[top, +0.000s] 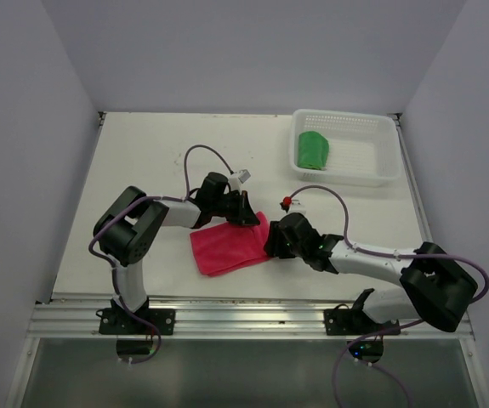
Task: Roll the towels
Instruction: Roll the towel
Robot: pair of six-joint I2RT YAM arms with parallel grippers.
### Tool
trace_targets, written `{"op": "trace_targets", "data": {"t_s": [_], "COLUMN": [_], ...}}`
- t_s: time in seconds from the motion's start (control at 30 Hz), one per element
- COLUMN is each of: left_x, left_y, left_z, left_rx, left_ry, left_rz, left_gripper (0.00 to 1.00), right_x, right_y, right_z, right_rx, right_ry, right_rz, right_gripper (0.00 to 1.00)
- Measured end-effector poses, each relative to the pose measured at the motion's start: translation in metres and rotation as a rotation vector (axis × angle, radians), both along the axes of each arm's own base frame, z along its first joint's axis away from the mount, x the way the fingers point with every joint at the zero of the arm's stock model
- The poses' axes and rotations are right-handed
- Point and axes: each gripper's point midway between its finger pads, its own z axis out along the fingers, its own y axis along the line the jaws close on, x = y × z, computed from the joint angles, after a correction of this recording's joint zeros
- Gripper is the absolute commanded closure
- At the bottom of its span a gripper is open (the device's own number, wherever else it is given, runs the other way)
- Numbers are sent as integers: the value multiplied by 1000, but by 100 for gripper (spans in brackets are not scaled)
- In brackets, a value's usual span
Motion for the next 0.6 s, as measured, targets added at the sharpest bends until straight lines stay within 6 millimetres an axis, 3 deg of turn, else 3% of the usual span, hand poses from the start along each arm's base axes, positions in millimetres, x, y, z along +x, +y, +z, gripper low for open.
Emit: {"op": "trace_targets", "data": {"t_s": [0.07, 0.27, 0.37, 0.6], "left_x": [0, 0, 0, 2], "left_y": [0, 0, 0, 2], "left_z": [0, 0, 0, 1], "left_rx": [0, 0, 0, 6], "left_ry": [0, 0, 0, 8], "left_rz": [0, 0, 0, 6], "left_gripper": [97, 98, 98, 97], "right_x": [-2, 0, 1, -4], "right_y": [1, 4, 4, 7], "right_z": [-5, -10, -10, -8], "right_rx": [-1, 3, -12, -136], "right_ry": [11, -5, -24, -126], "right_rz": [7, 31, 54, 136], "right_gripper": [52, 90, 100, 100]}}
